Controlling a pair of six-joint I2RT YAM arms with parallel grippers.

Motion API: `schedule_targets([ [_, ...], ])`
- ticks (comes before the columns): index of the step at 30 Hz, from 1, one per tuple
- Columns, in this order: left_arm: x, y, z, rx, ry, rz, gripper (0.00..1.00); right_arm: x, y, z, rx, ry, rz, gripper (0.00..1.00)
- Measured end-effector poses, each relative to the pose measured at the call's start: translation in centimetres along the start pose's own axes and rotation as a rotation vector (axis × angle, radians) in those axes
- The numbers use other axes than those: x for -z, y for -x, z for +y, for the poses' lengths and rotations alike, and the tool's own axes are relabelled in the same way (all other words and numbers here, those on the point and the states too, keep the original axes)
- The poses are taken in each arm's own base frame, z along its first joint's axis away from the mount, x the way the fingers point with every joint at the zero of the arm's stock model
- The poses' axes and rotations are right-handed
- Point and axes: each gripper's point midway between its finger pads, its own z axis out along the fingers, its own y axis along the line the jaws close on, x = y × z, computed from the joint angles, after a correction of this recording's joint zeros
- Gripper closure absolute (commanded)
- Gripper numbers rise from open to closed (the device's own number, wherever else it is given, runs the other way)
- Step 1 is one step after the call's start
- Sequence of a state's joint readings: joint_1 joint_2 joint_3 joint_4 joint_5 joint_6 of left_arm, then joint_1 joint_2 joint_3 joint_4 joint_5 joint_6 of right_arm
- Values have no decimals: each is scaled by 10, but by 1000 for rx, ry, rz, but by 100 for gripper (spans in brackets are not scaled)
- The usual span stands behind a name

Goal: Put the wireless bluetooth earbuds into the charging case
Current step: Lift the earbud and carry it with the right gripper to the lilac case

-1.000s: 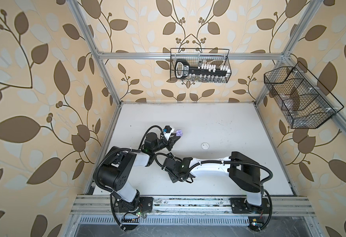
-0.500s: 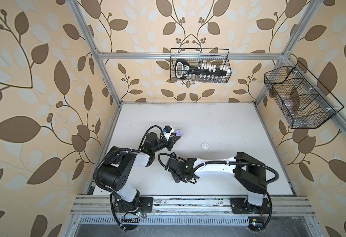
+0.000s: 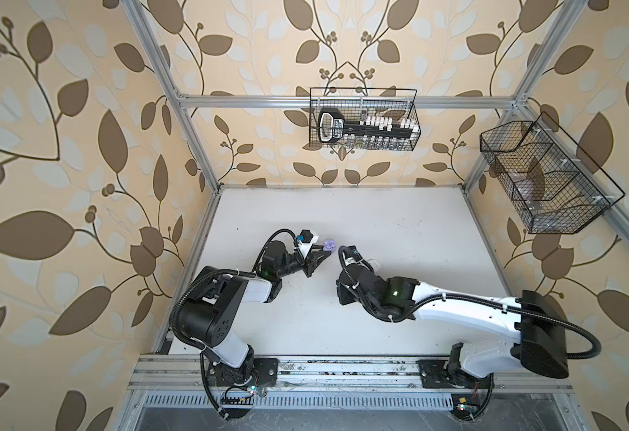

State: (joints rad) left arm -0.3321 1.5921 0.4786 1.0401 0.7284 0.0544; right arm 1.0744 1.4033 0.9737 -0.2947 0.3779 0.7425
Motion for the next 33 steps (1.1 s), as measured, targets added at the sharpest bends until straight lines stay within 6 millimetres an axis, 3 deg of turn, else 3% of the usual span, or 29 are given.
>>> schedule_targets([
  [7, 0, 9, -11, 8, -63, -33, 100, 12, 46, -4, -79, 24, -151, 90],
  [12, 0, 10, -21, 38, -133, -43, 100, 10, 67, -14, -118, 19, -207, 90],
  [24, 0, 9, -29, 84, -192, -51, 100, -9, 90, -8, -123, 24, -246, 90],
  [33, 0, 10, -30, 87, -195, -52, 100, -27, 93, -1, -113, 28, -231, 90],
])
